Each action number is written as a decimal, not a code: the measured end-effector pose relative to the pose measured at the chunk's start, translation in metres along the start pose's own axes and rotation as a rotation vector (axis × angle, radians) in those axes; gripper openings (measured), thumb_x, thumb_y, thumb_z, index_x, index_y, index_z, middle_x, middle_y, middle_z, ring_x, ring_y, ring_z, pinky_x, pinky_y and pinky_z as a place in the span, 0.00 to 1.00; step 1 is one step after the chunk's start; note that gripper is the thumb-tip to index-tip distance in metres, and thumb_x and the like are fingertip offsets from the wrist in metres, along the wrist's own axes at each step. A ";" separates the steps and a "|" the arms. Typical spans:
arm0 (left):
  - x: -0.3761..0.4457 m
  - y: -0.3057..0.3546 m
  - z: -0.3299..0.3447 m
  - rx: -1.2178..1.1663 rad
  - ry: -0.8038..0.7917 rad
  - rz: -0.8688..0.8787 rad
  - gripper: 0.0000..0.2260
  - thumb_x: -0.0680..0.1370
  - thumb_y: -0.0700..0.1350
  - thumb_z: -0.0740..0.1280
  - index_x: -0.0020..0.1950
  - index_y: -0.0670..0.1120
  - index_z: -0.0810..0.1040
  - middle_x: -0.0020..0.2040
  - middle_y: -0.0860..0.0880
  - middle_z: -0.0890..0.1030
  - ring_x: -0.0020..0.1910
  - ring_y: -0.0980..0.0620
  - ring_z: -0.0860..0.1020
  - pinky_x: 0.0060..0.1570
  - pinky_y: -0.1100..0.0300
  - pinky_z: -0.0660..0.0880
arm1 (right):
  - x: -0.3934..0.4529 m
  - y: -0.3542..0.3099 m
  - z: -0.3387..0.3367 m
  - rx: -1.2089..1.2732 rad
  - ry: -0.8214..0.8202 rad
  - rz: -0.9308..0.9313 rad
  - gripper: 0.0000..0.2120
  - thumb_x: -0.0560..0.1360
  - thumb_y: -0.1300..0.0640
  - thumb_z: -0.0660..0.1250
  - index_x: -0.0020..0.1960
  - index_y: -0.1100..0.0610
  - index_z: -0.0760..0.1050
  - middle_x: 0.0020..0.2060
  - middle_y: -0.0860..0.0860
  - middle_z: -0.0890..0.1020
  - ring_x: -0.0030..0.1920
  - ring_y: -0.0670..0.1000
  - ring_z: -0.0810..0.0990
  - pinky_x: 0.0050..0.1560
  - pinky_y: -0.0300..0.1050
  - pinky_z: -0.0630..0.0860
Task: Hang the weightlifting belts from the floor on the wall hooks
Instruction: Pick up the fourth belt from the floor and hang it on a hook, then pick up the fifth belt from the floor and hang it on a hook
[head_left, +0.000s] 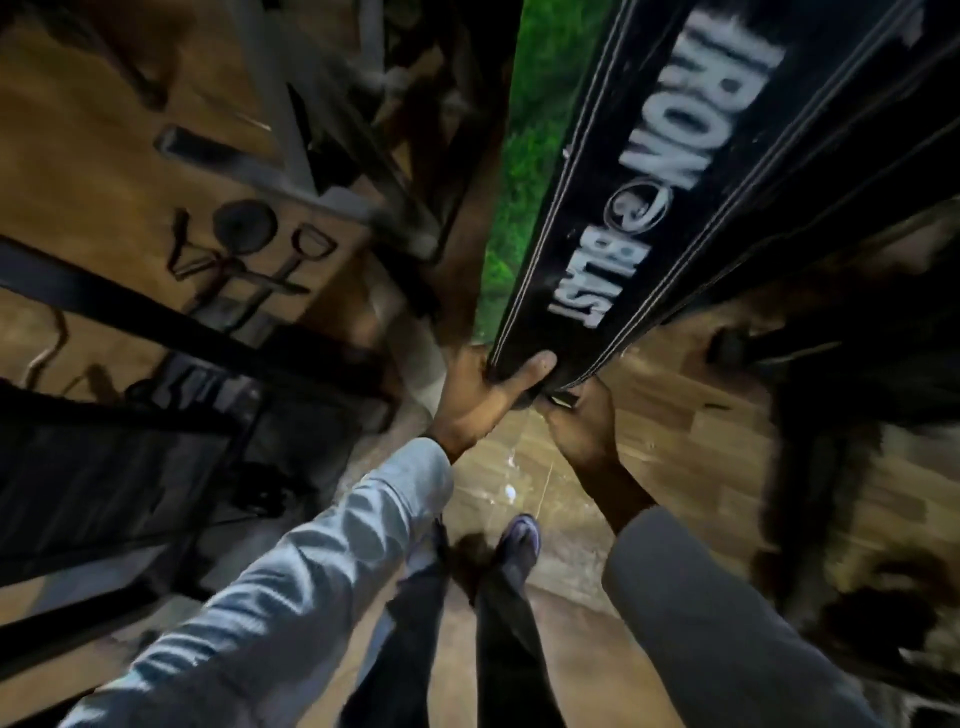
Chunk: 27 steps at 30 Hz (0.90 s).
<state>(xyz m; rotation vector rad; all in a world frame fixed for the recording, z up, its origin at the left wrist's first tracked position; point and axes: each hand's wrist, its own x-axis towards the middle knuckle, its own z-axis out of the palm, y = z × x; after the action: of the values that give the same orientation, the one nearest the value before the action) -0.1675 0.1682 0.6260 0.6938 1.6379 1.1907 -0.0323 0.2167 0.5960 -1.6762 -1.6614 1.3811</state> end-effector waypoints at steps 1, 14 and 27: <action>0.005 -0.017 0.003 0.018 -0.006 -0.024 0.11 0.77 0.50 0.77 0.46 0.42 0.86 0.43 0.48 0.89 0.45 0.53 0.87 0.49 0.49 0.85 | 0.004 0.015 0.010 -0.028 -0.021 0.002 0.14 0.72 0.65 0.74 0.58 0.59 0.81 0.52 0.51 0.86 0.53 0.51 0.84 0.47 0.30 0.78; 0.044 -0.270 0.032 0.156 0.079 -0.237 0.23 0.73 0.69 0.71 0.48 0.49 0.81 0.39 0.51 0.85 0.42 0.53 0.85 0.45 0.48 0.84 | 0.034 0.235 0.124 -0.273 -0.038 0.045 0.08 0.78 0.68 0.66 0.54 0.61 0.81 0.45 0.47 0.82 0.47 0.49 0.80 0.36 0.20 0.65; 0.082 -0.467 0.010 0.217 0.259 -0.318 0.20 0.81 0.65 0.64 0.47 0.49 0.82 0.42 0.54 0.85 0.43 0.59 0.83 0.49 0.52 0.81 | 0.095 0.388 0.243 -0.312 -0.210 0.176 0.13 0.79 0.50 0.62 0.50 0.55 0.82 0.44 0.51 0.86 0.48 0.56 0.84 0.51 0.52 0.81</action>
<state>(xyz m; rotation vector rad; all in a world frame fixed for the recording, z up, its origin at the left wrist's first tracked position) -0.1492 0.0728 0.1619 0.3991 2.0291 0.9088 -0.0541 0.1380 0.1353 -1.9454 -1.9719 1.4837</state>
